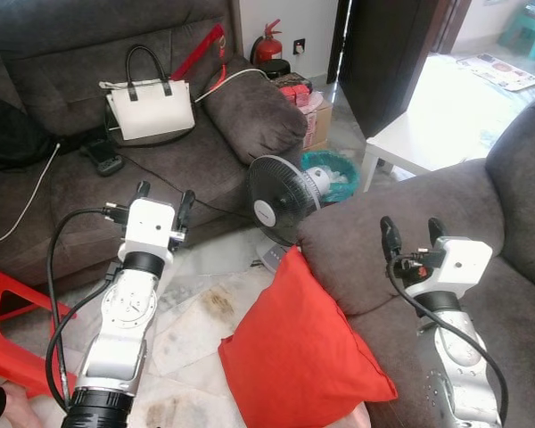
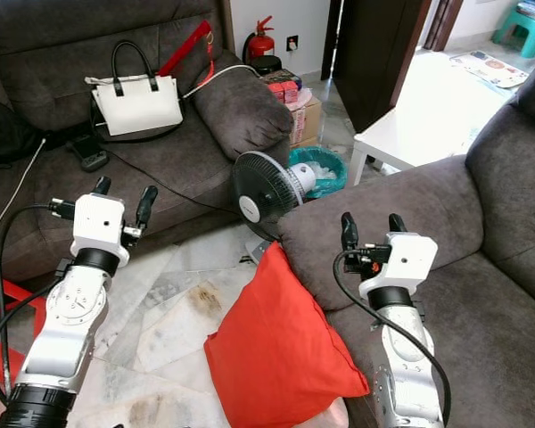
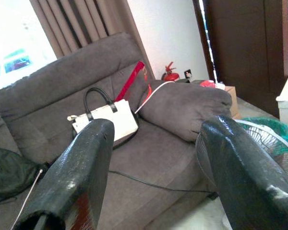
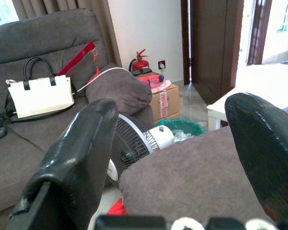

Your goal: Move the pillow to the sofa from floor

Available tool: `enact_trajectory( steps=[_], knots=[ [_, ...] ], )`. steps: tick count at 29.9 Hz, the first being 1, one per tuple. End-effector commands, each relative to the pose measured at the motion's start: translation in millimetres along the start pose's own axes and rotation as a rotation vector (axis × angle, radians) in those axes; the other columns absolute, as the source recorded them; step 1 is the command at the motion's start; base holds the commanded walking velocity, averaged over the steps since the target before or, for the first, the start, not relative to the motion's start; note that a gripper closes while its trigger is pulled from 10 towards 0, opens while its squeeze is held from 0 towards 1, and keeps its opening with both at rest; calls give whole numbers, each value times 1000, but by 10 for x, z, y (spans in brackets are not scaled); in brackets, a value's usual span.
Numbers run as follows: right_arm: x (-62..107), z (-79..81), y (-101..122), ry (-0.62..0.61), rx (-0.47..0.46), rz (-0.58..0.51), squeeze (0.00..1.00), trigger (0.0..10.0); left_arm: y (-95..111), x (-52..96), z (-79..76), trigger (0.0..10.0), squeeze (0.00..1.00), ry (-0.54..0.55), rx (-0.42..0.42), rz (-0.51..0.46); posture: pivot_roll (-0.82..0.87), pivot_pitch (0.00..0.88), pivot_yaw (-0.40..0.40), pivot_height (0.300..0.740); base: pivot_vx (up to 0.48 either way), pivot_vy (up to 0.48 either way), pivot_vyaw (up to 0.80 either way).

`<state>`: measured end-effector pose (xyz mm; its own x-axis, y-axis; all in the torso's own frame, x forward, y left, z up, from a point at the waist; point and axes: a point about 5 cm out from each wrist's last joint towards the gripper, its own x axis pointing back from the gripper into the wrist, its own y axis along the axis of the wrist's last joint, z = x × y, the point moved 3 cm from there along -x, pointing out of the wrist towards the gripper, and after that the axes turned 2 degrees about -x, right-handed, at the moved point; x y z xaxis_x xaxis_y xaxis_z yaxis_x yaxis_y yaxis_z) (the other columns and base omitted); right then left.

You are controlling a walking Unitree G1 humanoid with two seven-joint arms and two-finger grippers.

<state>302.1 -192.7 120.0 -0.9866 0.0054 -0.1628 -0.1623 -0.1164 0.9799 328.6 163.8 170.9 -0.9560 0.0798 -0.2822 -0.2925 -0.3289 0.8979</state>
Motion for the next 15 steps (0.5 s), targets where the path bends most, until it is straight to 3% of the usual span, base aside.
enact_trajectory(
  steps=[1,15],
  knots=[
    [21,12,-37,2,-2,19,0,10000,47,-15,-2,10000,0,-10,-6,-14,59,89,44,700,0,0,0],
    [14,44,8,21,3,-6,0,10000,38,-14,-1,10000,0,-7,-4,-3,63,102,37,686,0,0,0]
  ],
)
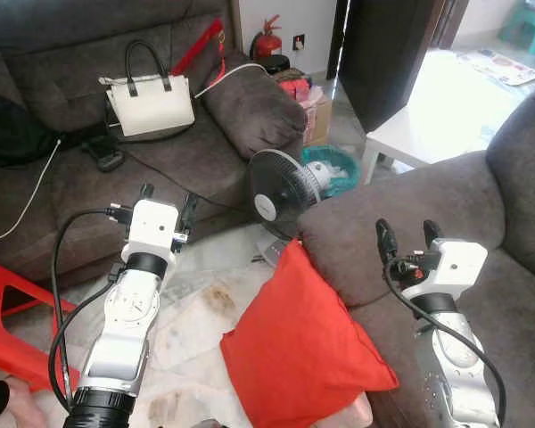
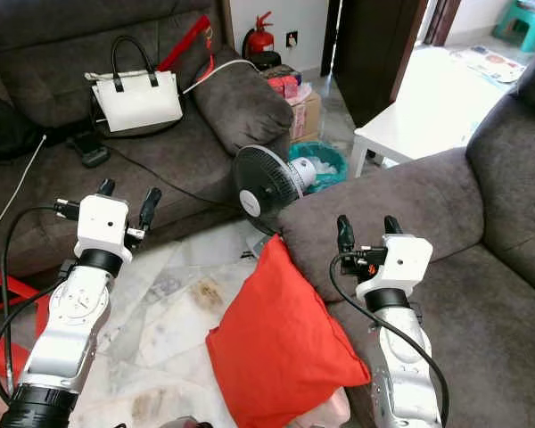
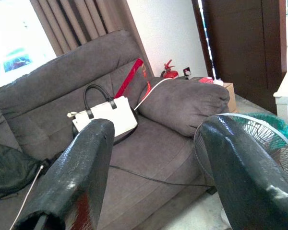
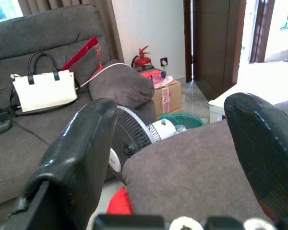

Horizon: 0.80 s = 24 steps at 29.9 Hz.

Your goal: Move the pillow to the sofa from floor

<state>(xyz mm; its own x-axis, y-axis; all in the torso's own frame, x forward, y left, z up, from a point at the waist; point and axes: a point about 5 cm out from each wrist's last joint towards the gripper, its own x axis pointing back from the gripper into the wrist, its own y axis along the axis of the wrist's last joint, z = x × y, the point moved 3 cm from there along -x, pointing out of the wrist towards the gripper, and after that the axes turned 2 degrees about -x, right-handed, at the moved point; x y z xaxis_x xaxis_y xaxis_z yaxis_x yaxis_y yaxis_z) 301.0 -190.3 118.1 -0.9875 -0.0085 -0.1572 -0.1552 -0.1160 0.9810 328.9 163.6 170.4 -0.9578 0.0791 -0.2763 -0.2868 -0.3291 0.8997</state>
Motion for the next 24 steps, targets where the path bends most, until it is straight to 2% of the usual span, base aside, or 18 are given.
enact_trajectory(
  steps=[1,19,24],
  knots=[
    [0,23,19,9,5,-10,0,10000,40,-9,0,10000,0,-6,-4,-7,63,104,36,686,0,0,0],
    [0,28,-19,7,3,13,0,10000,31,-2,-10,10000,0,-8,0,1,63,112,34,686,0,0,0],
    [-5,37,-14,9,-2,7,0,10000,36,2,-19,10000,0,-8,0,1,64,114,32,686,0,0,-535]
  ],
)
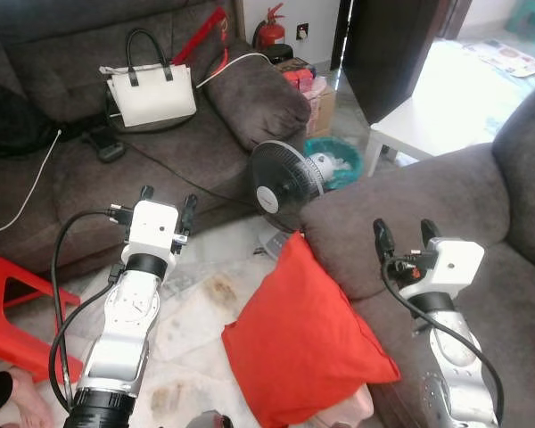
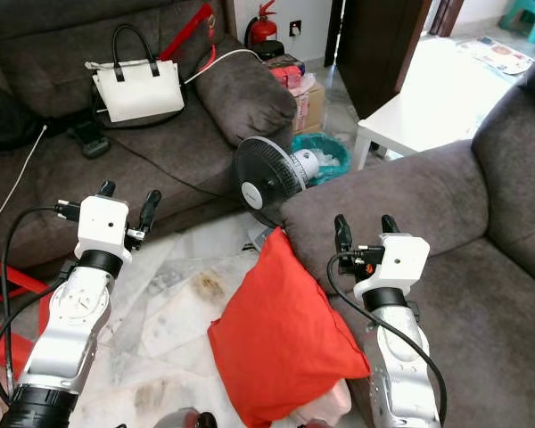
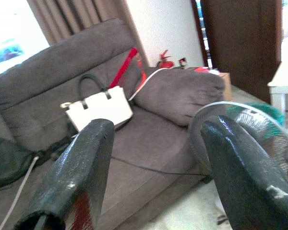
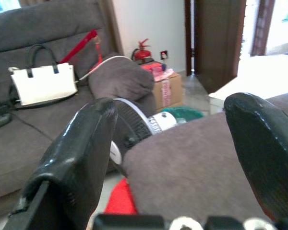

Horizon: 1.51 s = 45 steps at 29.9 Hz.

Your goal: Move the pillow to the sofa from floor

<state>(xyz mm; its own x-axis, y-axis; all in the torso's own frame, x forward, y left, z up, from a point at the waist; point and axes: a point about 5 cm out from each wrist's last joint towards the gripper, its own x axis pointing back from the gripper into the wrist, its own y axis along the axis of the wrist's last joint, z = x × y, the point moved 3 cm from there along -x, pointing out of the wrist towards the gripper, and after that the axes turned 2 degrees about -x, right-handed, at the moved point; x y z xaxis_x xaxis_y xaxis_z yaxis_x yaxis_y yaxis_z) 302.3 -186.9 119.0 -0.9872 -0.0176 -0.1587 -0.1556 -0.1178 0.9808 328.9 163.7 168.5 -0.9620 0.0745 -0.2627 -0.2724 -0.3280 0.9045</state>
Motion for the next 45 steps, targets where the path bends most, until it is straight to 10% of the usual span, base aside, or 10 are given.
enact_trajectory(
  steps=[1,45],
  knots=[
    [8,12,-11,1,2,4,0,10000,57,-3,-15,10000,0,-7,-3,-15,64,114,33,686,0,0,0],
    [-12,50,-18,4,-4,-2,0,10000,89,-9,-52,10000,0,-11,6,-13,69,119,30,686,0,0,-229]
  ],
)
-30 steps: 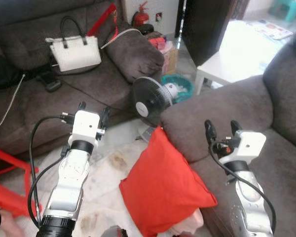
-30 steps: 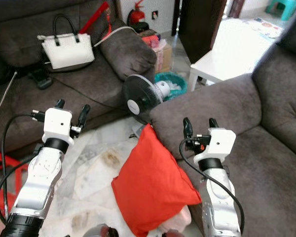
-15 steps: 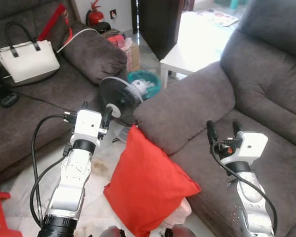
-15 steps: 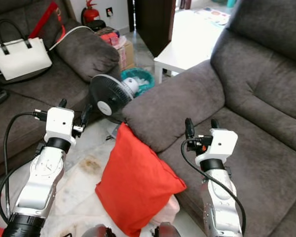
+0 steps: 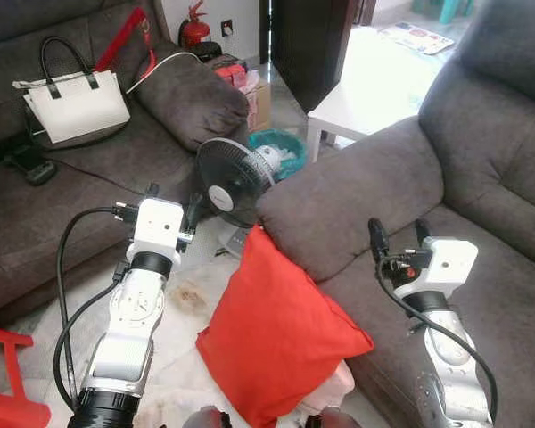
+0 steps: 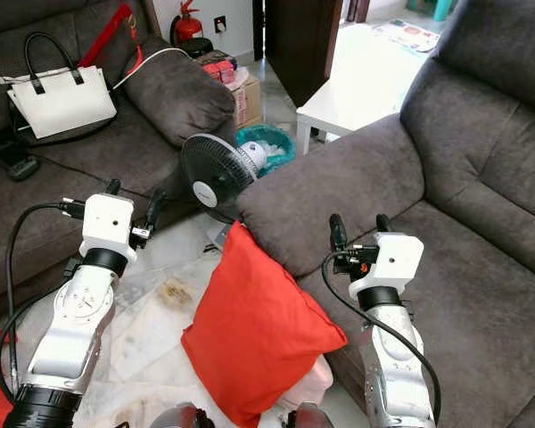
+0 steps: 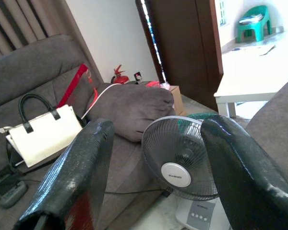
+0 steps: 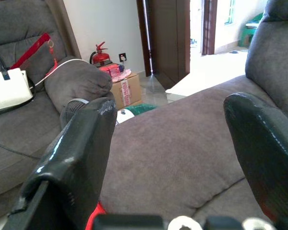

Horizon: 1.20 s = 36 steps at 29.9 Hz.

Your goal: Move the pillow to the sofa from floor

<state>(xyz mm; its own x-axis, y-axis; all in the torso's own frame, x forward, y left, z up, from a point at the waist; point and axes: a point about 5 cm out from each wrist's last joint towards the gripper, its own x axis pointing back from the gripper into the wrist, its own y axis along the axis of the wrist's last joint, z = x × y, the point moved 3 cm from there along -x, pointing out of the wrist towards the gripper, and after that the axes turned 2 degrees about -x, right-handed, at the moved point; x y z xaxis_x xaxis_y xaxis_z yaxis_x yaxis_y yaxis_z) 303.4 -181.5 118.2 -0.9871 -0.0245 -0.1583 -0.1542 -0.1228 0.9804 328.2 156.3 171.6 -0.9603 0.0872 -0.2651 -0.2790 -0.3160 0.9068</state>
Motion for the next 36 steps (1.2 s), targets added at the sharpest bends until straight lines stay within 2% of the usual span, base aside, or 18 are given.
enact_trajectory(
  steps=[1,6,16,25,36],
  knots=[
    [-2,-4,1,-5,2,-5,0,10000,29,0,7,10000,0,0,-7,-5,71,119,30,686,0,0,0],
    [-4,-12,13,-10,6,-10,0,10000,10,23,17,10000,0,2,-10,1,70,118,31,686,0,0,0],
    [-20,-147,58,-4,48,-14,0,10000,-20,194,130,10000,0,26,-24,25,77,120,27,686,0,0,0],
    [-31,-195,78,-2,70,-15,0,10000,-9,185,98,10000,0,25,-15,27,71,115,27,686,0,0,0],
    [-16,-102,35,21,57,-9,0,10000,2,162,27,10000,0,10,-1,20,65,99,26,686,0,0,0]
  ],
)
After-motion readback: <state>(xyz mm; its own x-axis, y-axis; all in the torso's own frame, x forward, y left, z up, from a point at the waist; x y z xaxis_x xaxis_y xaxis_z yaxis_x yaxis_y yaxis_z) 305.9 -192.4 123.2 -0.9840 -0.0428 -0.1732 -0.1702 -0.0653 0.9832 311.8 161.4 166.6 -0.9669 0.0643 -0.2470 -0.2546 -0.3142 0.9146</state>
